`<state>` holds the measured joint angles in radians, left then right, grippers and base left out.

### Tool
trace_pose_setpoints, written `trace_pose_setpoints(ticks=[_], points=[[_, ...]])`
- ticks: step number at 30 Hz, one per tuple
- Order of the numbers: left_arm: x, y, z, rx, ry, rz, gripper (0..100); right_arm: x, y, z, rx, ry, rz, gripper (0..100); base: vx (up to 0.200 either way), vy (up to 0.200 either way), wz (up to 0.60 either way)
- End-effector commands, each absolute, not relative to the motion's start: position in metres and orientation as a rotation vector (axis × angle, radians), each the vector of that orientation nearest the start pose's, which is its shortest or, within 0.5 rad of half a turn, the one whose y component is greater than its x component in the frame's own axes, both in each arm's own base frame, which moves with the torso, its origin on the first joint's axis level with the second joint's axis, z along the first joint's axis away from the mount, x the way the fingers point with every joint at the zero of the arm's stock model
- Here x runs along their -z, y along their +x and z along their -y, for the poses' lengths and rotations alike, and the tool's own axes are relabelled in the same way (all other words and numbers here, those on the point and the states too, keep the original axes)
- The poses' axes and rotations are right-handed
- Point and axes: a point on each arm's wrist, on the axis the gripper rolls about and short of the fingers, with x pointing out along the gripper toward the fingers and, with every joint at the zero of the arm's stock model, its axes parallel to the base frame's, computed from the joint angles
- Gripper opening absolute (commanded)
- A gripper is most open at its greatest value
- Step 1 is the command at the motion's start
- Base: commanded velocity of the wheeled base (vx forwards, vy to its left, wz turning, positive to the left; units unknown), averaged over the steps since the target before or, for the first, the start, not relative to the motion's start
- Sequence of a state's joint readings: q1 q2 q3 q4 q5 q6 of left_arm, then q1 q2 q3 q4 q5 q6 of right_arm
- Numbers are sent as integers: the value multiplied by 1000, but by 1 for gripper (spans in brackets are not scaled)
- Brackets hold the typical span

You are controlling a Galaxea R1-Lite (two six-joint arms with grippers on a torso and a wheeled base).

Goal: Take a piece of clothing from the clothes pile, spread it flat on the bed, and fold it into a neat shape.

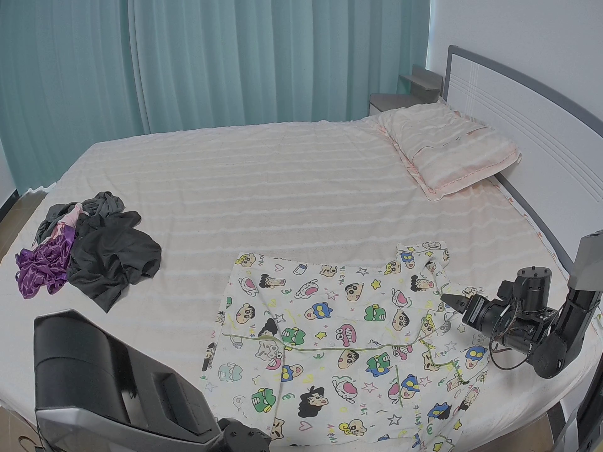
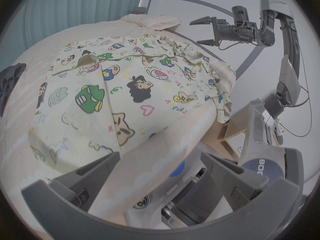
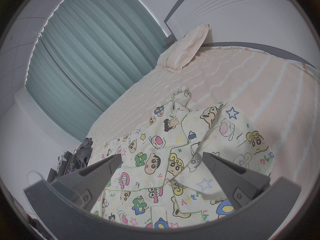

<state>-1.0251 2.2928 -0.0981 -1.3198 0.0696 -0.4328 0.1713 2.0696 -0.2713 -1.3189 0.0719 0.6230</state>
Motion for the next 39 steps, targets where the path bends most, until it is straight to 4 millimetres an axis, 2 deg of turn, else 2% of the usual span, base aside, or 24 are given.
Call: trace_pose_setpoints(ticks=[1,10,18,23,27,29,31,32,39], points=[[39,110,186,720,96,-972,100,-29,264,-48,-82,584,-537,100,0,0,0],[25,106,178,733,67,-927,100,-29,265,-46,-78,585,-536,100,0,0,0],[-3,110,177,716,-112,-854,100,-30,265,-46,-76,586,-531,100,0,0,0],[-13,122,171,651,-219,-823,100,-30,265,-46,-78,586,-530,100,0,0,0],[-9,144,159,513,-313,-825,100,-31,265,-46,-77,587,-526,100,0,0,0],[2,150,157,439,-350,-865,100,-32,264,-46,-80,588,-519,100,0,0,0],[4,150,156,422,-360,-875,100,-33,264,-46,-81,588,-517,100,0,0,0],[9,150,154,349,-428,-907,100,-33,265,-46,-82,590,-512,100,0,0,0],[18,158,160,292,-514,-930,100,-33,264,-46,-83,593,-512,100,0,0,0]])
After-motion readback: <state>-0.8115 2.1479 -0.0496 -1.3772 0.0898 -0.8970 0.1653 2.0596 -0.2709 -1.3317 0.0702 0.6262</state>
